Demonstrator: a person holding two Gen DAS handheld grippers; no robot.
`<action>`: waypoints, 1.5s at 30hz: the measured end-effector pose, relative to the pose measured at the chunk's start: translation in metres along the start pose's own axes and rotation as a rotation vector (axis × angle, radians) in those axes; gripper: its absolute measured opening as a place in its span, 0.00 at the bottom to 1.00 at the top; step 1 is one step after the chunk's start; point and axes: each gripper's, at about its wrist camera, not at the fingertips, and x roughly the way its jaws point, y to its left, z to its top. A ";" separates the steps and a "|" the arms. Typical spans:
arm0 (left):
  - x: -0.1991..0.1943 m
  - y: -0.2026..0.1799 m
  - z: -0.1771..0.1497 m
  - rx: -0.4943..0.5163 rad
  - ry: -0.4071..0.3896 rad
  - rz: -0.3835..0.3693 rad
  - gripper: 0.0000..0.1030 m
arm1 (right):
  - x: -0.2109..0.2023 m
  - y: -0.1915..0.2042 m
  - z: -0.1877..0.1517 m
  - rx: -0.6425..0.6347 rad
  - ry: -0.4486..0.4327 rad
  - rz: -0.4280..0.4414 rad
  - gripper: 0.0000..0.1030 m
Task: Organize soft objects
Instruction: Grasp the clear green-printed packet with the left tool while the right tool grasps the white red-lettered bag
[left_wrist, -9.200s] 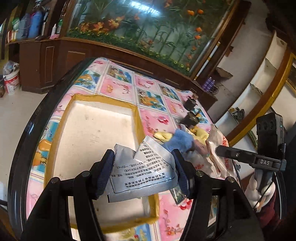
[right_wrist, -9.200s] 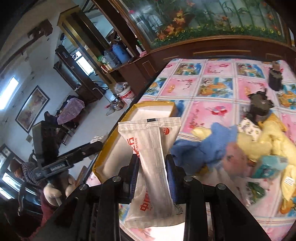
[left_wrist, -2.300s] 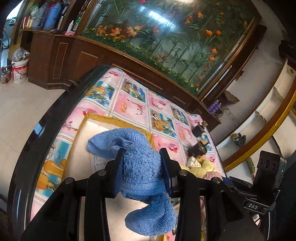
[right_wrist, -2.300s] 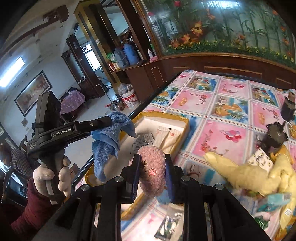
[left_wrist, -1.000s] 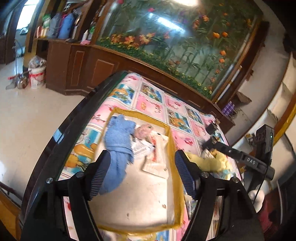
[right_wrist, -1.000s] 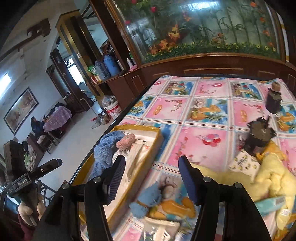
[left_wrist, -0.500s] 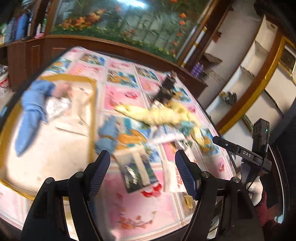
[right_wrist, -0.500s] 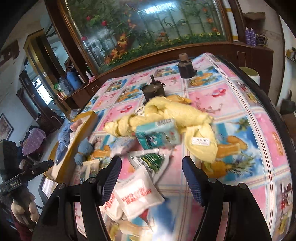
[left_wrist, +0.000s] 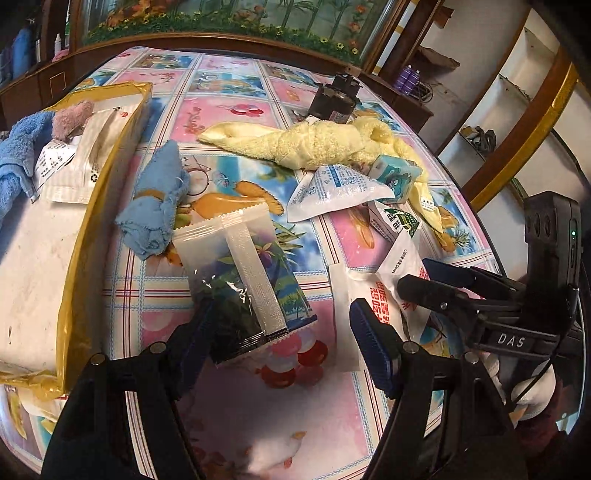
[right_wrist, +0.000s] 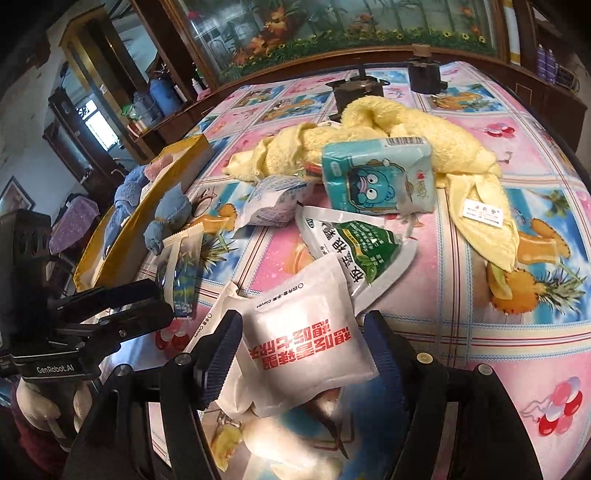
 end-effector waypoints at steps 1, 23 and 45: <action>0.001 -0.002 0.001 0.003 0.000 0.003 0.70 | 0.001 0.003 0.000 -0.016 0.004 -0.004 0.66; 0.028 -0.029 0.016 0.107 0.045 -0.012 0.57 | -0.043 -0.052 -0.023 0.054 -0.005 -0.127 0.29; 0.068 -0.082 0.029 0.278 0.022 0.181 0.94 | -0.023 -0.034 -0.012 -0.017 0.036 -0.166 0.75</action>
